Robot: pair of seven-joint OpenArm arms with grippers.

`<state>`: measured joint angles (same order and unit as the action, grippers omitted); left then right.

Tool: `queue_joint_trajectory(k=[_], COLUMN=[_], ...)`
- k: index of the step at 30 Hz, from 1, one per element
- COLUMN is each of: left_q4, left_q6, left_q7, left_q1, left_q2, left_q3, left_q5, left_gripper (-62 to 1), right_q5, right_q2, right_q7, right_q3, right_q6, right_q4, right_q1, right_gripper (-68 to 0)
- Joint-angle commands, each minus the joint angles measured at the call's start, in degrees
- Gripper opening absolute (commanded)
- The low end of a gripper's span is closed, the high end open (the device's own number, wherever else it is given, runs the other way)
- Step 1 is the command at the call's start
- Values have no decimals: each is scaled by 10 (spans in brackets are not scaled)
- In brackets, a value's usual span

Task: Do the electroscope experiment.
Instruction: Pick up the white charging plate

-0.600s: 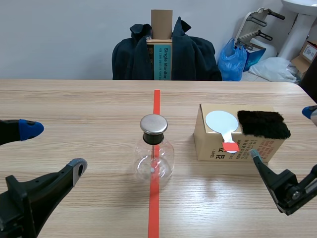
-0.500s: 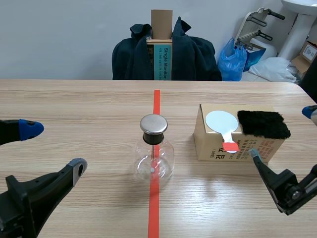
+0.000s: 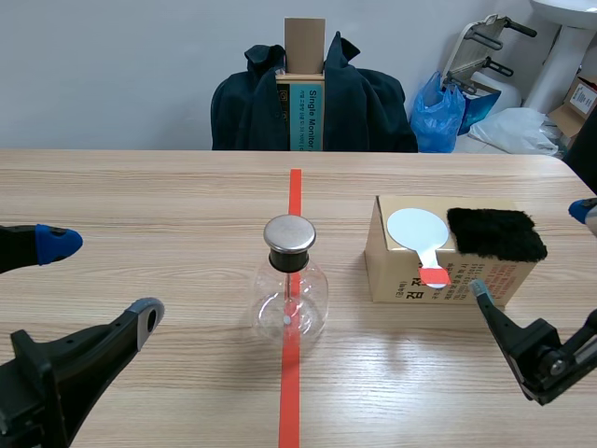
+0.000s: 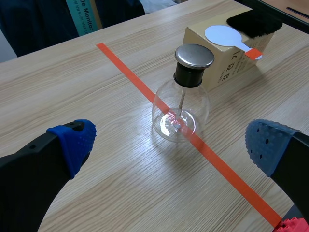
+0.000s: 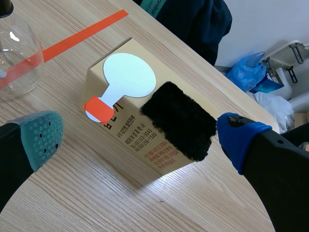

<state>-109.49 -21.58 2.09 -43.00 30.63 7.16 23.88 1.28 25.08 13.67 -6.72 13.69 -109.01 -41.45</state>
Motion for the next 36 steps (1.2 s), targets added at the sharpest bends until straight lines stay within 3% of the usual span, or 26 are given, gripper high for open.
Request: queue_joint_trajectory(k=[1,6,14,17,20,24,30,33,36], left_q4=[-7,-7,-7,-7,-7,-7,-7,-7,-7], left_q6=[-2,-2,-2,-2,-2,-2,-2,-1,-2], left_q7=[11,11,11,11,11,11,11,11,11], left_q1=[0,0,0,0,0,0,0,0,0], left_q2=[-3,-3,-3,-3,-3,-3,-4,-8,-14], left_q3=[-1,-1,-1,-1,-1,-1,-1,-1,-1], left_q5=[3,3,3,3,3,4,4,4,4], left_gripper=[14,14,14,14,14,14,14,14,14], right_q5=[-1,-99,-426,-544,-624,-685,-708,-708,-708], right_q2=[3,3,-1,-13,-28,-37,-37,-37,-37], right_q7=[8,11,40,41,39,16,-54,-86,-122], right_q3=[-5,-4,2,16,36,80,165,205,242], right_q6=[-6,-6,-14,-53,-135,-236,-333,-365,-376], right_q4=[-10,-10,-10,-6,21,80,182,221,258], right_q1=[7,6,5,3,6,28,93,132,171], right_gripper=[4,4,4,4,4,4,4,4,4])
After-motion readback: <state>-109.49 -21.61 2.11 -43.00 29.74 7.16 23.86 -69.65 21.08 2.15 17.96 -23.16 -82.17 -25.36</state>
